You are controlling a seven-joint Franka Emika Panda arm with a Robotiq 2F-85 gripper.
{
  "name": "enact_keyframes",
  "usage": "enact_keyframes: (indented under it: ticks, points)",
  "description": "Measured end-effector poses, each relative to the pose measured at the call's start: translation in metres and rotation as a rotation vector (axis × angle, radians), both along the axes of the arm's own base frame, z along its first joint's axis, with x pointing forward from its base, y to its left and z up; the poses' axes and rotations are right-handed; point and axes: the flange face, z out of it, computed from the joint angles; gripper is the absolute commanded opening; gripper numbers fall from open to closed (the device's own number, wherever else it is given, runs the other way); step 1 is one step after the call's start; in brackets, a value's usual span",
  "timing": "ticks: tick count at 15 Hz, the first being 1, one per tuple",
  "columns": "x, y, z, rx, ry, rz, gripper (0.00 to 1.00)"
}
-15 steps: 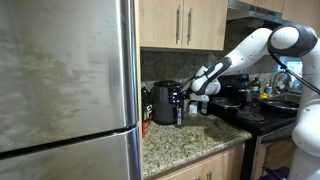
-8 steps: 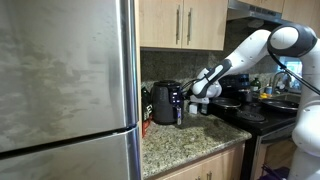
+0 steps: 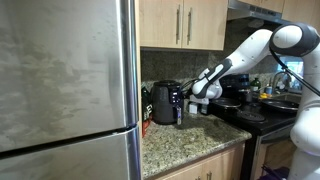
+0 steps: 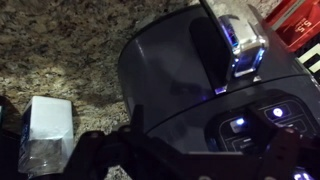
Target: Open the airfryer
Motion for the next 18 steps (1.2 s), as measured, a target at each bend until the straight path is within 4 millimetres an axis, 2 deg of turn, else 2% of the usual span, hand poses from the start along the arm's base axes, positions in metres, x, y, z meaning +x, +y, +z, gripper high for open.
enact_keyframes:
  ticks: [3,5,8,10,14,16,18]
  points:
    - [-0.012,0.007,0.027,0.028,0.075,0.014,1.0]
    - [-0.031,0.002,0.052,0.046,0.156,0.021,1.0]
    - [-0.064,-0.033,0.094,0.023,0.24,-0.014,1.0]
    - [-0.08,-0.053,0.114,0.021,0.247,-0.04,1.0]
    - [-0.085,-0.051,0.113,0.022,0.252,-0.039,1.0]
    - [-0.08,-0.045,0.104,0.024,0.256,-0.028,1.0]
    - [-0.066,-0.035,0.088,0.027,0.238,-0.019,1.0]
